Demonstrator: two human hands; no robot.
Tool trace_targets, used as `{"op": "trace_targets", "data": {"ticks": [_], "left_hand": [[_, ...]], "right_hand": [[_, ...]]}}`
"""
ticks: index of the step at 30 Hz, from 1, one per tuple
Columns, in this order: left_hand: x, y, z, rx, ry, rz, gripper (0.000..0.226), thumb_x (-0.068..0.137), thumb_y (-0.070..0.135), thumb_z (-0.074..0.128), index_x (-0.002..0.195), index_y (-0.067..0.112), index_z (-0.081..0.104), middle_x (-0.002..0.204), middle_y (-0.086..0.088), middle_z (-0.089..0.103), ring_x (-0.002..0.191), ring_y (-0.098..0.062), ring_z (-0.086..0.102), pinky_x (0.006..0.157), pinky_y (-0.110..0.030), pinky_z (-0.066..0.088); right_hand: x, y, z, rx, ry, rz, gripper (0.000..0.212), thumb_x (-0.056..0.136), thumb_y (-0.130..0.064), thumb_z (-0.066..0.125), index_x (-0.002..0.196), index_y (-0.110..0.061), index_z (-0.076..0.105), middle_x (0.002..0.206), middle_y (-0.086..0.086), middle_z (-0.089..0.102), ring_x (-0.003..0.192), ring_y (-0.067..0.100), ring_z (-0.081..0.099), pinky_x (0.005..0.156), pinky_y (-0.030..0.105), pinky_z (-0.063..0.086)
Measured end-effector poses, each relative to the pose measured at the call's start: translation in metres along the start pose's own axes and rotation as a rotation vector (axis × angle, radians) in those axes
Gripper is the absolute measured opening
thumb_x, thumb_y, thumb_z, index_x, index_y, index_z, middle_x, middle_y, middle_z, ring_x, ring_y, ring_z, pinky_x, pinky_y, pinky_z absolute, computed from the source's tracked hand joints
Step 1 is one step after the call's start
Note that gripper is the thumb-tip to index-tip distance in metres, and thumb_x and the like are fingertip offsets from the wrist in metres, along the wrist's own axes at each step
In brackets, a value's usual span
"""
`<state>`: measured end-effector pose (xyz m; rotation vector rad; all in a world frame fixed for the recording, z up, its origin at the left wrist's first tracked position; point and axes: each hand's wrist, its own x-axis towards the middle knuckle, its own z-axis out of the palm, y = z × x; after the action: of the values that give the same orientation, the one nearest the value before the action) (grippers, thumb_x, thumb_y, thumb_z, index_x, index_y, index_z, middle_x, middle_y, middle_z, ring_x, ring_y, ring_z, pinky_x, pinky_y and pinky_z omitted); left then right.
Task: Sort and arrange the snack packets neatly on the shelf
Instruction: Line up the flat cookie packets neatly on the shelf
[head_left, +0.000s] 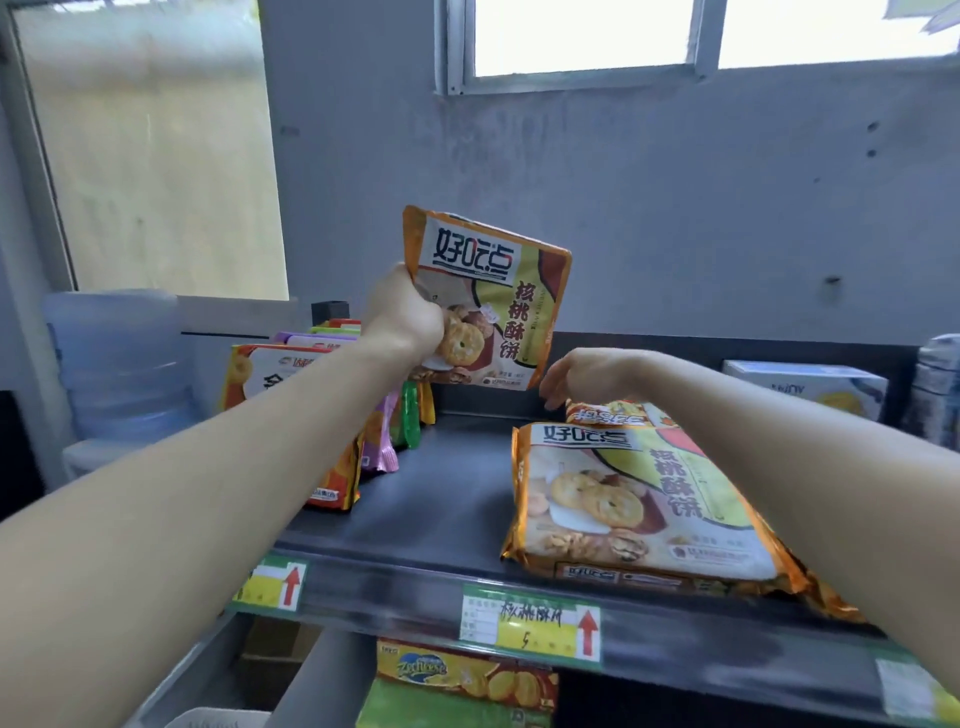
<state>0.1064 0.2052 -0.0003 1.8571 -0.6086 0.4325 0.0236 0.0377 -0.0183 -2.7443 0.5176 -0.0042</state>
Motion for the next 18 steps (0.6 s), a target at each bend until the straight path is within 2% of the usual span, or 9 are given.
{"op": "trace_targets", "data": {"ticks": [3, 5, 8, 11, 13, 16, 17, 18], "left_hand": [[0.0, -0.005, 0.011, 0.041, -0.033, 0.004, 0.033, 0.09, 0.004, 0.053, 0.121, 0.013, 0.053, 0.124, -0.008, 0.059, 0.117, -0.028, 0.053, 0.086, -0.03, 0.041], [0.002, -0.008, 0.019, 0.074, -0.051, -0.015, 0.034, 0.089, 0.003, 0.052, 0.122, 0.013, 0.052, 0.123, -0.008, 0.059, 0.116, -0.029, 0.053, 0.087, -0.032, 0.043], [0.003, -0.014, 0.032, 0.108, -0.072, -0.067, 0.035, 0.089, 0.003, 0.051, 0.123, 0.013, 0.05, 0.124, -0.009, 0.057, 0.116, -0.029, 0.053, 0.091, -0.035, 0.044], [0.004, -0.02, 0.047, 0.075, -0.097, -0.164, 0.035, 0.09, 0.001, 0.049, 0.123, 0.012, 0.045, 0.127, -0.011, 0.055, 0.119, -0.03, 0.051, 0.097, -0.038, 0.043], [0.005, -0.024, 0.059, 0.053, -0.112, -0.228, 0.035, 0.091, 0.001, 0.047, 0.124, 0.011, 0.043, 0.128, -0.012, 0.054, 0.12, -0.031, 0.05, 0.1, -0.039, 0.042], [0.006, -0.031, 0.074, 0.003, -0.14, -0.303, 0.037, 0.091, 0.002, 0.043, 0.126, 0.009, 0.043, 0.131, -0.015, 0.053, 0.12, -0.033, 0.05, 0.103, -0.043, 0.043], [0.007, -0.033, 0.079, -0.013, -0.152, -0.325, 0.038, 0.091, 0.002, 0.042, 0.128, 0.009, 0.043, 0.131, -0.015, 0.052, 0.121, -0.032, 0.049, 0.103, -0.043, 0.043], [0.008, -0.034, 0.083, -0.029, -0.165, -0.343, 0.038, 0.091, 0.002, 0.042, 0.129, 0.01, 0.044, 0.132, -0.014, 0.052, 0.121, -0.032, 0.049, 0.103, -0.043, 0.043]], "right_hand": [[0.008, 0.004, 0.007, -0.211, -0.073, 0.003, 0.041, 0.093, 0.001, 0.036, 0.128, -0.006, 0.056, 0.132, 0.006, 0.057, 0.121, 0.024, 0.052, 0.103, 0.03, 0.039], [0.015, 0.012, 0.006, -0.289, -0.082, -0.002, 0.039, 0.092, 0.001, 0.036, 0.125, -0.002, 0.058, 0.128, 0.011, 0.06, 0.119, 0.028, 0.054, 0.103, 0.036, 0.041], [0.019, 0.023, 0.001, -0.275, -0.084, 0.007, 0.039, 0.091, 0.003, 0.036, 0.122, 0.0, 0.06, 0.124, 0.014, 0.063, 0.119, 0.03, 0.055, 0.102, 0.039, 0.043], [0.019, 0.032, -0.002, -0.206, -0.07, -0.015, 0.038, 0.092, 0.001, 0.037, 0.119, -0.004, 0.063, 0.119, 0.008, 0.066, 0.113, 0.025, 0.06, 0.101, 0.036, 0.045], [0.018, 0.037, -0.003, -0.217, -0.039, -0.037, 0.032, 0.094, -0.006, 0.044, 0.117, -0.007, 0.065, 0.116, 0.003, 0.067, 0.108, 0.021, 0.062, 0.093, 0.029, 0.048], [0.019, 0.042, -0.004, -0.264, 0.008, -0.049, 0.027, 0.095, -0.009, 0.046, 0.114, -0.005, 0.064, 0.108, 0.005, 0.065, 0.092, 0.021, 0.058, 0.066, 0.022, 0.045], [0.021, 0.043, -0.004, -0.281, 0.025, -0.037, 0.026, 0.095, -0.01, 0.046, 0.113, -0.004, 0.063, 0.107, 0.006, 0.065, 0.088, 0.02, 0.055, 0.06, 0.021, 0.042], [0.024, 0.045, -0.005, -0.296, 0.04, -0.025, 0.026, 0.095, -0.013, 0.048, 0.114, -0.004, 0.063, 0.109, 0.006, 0.065, 0.087, 0.02, 0.056, 0.062, 0.022, 0.044]]}}
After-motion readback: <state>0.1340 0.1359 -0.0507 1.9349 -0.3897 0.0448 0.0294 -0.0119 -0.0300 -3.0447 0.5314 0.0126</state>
